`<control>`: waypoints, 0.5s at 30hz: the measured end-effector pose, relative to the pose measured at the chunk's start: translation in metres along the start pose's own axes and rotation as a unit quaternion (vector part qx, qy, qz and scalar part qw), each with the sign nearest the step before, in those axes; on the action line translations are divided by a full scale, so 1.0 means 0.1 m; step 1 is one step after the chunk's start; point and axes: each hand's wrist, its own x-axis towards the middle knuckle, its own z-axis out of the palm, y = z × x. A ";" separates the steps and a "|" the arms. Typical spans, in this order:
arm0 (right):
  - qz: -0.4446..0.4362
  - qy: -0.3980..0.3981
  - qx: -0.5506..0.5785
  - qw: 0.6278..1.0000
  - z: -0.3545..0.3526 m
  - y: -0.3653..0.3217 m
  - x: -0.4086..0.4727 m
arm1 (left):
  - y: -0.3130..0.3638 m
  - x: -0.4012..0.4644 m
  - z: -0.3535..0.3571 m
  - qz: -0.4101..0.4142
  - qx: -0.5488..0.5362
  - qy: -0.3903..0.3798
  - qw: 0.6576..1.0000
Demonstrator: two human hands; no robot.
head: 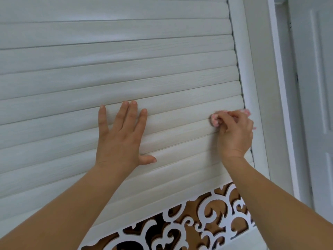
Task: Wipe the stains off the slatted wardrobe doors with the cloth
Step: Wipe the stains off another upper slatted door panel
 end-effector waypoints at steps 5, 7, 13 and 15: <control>-0.058 -0.003 0.030 0.998 0.10 -0.33 -0.37 | 0.02 0.00 0.04 -0.002 -0.021 0.028 0.999; -0.184 -0.038 0.011 0.982 0.07 -0.37 -0.54 | 0.02 0.00 0.04 -0.002 -0.023 0.032 0.999; -0.296 -0.079 -0.039 0.951 0.06 0.10 -0.23 | 0.00 0.01 0.04 0.006 -0.017 0.020 1.000; -0.222 -0.099 -0.031 0.969 -0.01 0.23 -0.13 | 0.01 0.01 0.01 0.000 -0.011 0.000 1.000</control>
